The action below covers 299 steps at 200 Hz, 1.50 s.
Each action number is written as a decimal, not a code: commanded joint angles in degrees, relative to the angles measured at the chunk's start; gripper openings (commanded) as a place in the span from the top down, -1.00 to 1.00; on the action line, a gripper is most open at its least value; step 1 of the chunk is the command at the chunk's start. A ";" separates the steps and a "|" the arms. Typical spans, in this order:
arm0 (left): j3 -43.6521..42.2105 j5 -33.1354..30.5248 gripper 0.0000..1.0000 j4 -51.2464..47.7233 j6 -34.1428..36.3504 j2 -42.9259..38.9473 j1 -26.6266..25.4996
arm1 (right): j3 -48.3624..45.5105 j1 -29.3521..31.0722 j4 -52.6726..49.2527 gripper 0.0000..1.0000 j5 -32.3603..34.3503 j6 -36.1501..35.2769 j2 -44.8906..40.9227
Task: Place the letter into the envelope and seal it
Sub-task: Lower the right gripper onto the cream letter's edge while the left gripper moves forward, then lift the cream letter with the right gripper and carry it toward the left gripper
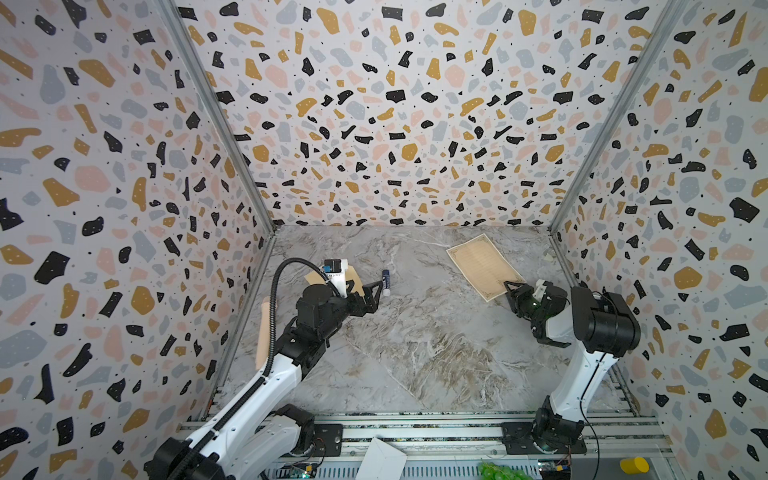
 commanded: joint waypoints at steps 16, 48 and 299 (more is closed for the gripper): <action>2.26 -0.25 -0.99 5.23 0.14 1.12 -0.55 | 3.48 1.18 -0.07 0.61 0.56 -0.32 0.77; 2.29 -0.24 -0.99 5.35 0.40 1.55 -0.70 | 5.09 1.53 -0.43 0.98 0.71 -1.62 0.68; 16.15 -0.70 -1.00 -8.50 20.11 -1.89 -8.15 | 42.20 42.44 -92.94 1.00 38.87 -93.05 -47.58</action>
